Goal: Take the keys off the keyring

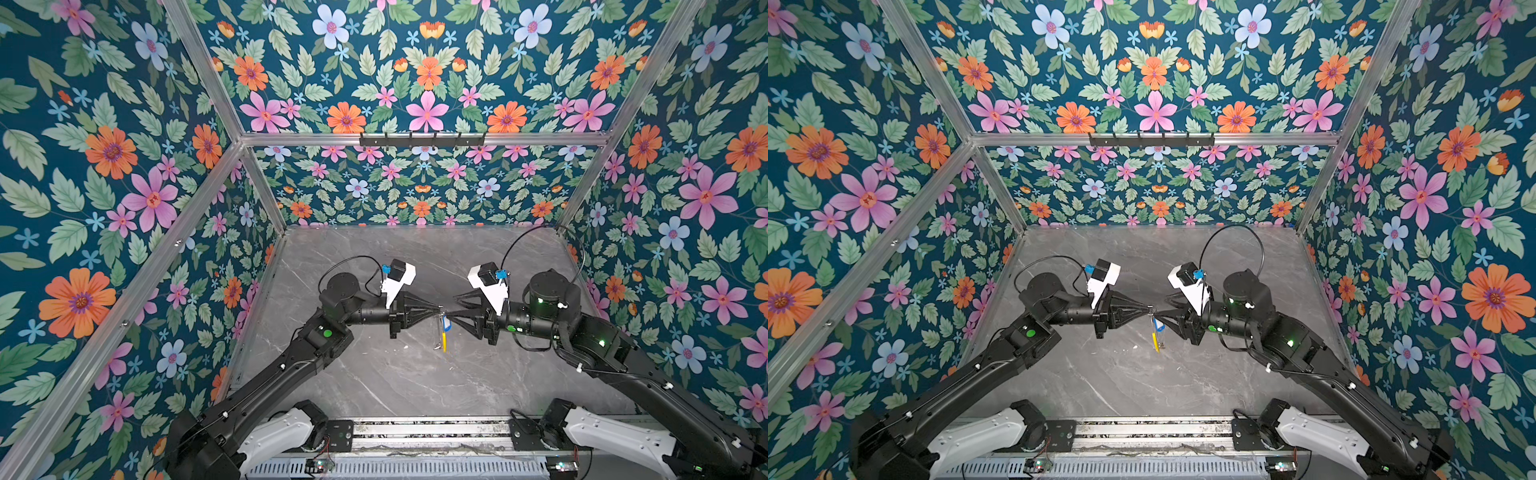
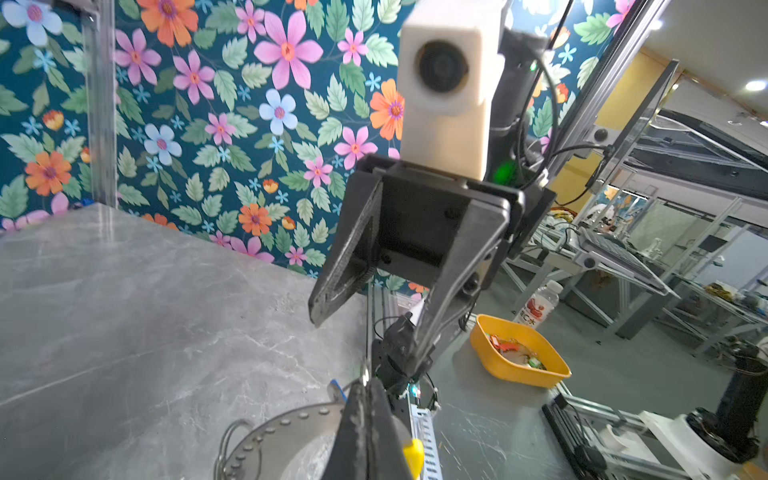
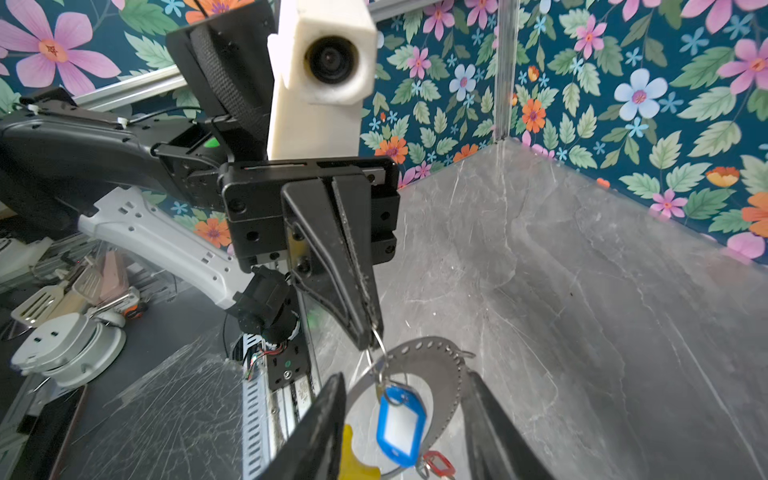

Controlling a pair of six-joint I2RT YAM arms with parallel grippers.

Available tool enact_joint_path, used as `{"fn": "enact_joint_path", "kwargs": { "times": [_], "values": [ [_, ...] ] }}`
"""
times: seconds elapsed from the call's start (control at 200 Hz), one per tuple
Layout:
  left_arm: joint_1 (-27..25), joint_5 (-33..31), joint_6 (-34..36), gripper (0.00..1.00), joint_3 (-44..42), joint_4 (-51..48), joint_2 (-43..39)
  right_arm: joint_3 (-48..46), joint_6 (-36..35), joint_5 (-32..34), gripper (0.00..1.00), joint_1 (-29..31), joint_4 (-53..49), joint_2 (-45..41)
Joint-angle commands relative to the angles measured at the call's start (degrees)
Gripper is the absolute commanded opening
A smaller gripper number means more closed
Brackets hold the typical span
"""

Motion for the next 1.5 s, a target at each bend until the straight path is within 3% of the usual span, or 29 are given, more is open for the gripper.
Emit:
{"fn": "enact_joint_path", "kwargs": {
  "times": [0.0,0.4,0.62,0.845,1.1,1.37,1.495],
  "values": [
    [0.0,-2.9,-2.2,0.00,-2.2,11.3,-1.0,-1.6,1.1,0.6,0.51,0.0,5.5,-0.6],
    [0.0,3.3,-7.0,0.00,-4.8,21.6,0.0,-4.8,-1.6,-4.9,0.62,-0.1,3.5,-1.8],
    [0.0,6.0,-13.7,0.00,-6.6,31.0,1.9,-5.8,-1.2,-13.8,0.62,-1.5,5.4,-2.0],
    [0.0,7.8,-19.3,0.00,-7.9,39.4,3.2,-5.1,-1.7,-17.5,0.58,-1.6,4.7,-0.3],
    [0.0,7.3,-20.8,0.00,-8.8,41.9,3.9,-4.7,-1.2,-18.5,0.41,-1.6,5.9,1.0],
    [0.0,7.0,-21.3,0.00,-9.1,42.6,4.1,-4.4,-1.0,-16.5,0.50,-1.6,6.7,2.0],
    [0.0,6.5,-21.6,0.00,-9.4,43.5,4.2,-3.9,-1.0,-17.2,0.46,-1.5,7.2,2.5]
  ]
}}
